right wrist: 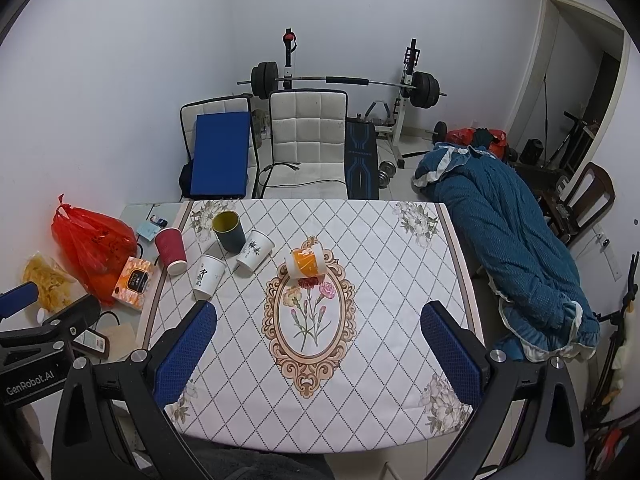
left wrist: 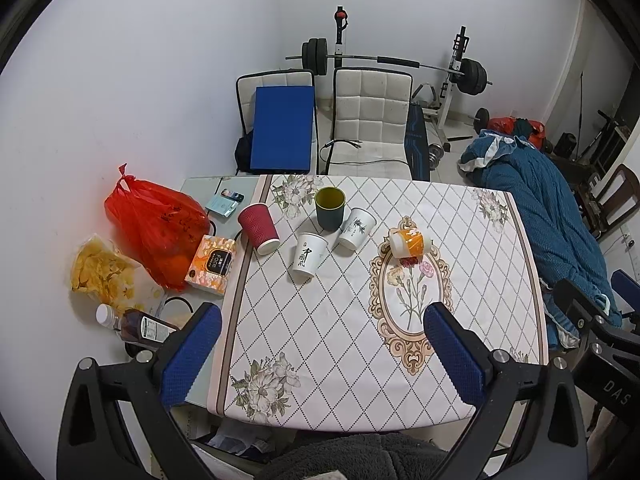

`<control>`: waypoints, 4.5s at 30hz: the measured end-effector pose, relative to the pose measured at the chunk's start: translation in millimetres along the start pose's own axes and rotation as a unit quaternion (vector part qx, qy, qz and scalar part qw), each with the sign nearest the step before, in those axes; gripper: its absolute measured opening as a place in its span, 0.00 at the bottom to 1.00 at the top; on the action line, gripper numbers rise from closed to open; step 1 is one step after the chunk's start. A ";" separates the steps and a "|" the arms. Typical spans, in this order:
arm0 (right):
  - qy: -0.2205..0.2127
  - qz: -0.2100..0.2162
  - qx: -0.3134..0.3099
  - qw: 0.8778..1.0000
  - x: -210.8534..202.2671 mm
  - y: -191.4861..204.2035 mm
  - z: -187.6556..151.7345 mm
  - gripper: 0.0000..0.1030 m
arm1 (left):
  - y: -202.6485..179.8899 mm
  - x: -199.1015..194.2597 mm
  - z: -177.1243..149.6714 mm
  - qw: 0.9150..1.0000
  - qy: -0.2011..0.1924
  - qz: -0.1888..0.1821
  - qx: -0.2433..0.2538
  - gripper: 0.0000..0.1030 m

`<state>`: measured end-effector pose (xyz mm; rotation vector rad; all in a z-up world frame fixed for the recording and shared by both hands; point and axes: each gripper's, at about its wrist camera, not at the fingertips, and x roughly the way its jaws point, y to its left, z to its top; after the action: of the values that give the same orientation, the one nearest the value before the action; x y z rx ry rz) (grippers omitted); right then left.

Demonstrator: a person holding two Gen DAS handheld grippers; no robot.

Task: Flip cup upside down

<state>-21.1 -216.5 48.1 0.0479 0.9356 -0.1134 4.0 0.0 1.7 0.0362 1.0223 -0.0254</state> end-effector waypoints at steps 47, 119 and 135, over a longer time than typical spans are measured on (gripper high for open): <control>-0.008 0.003 0.000 1.000 -15.3 1.4 19.2 1.00 | -7.6 -20.4 14.5 1.000 -0.011 0.000 0.001 1.00; 0.359 -0.026 0.033 0.932 437.1 38.7 -73.9 1.00 | 32.0 446.2 69.6 0.957 0.264 0.051 0.104 1.00; 0.369 -0.028 0.043 0.928 459.6 53.7 -69.1 1.00 | 20.5 494.4 59.4 0.946 0.288 0.021 0.148 0.61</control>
<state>200.1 -192.2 -363.4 0.1523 1.6886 -0.1966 313.1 15.9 -388.8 0.3575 1.5968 -0.1361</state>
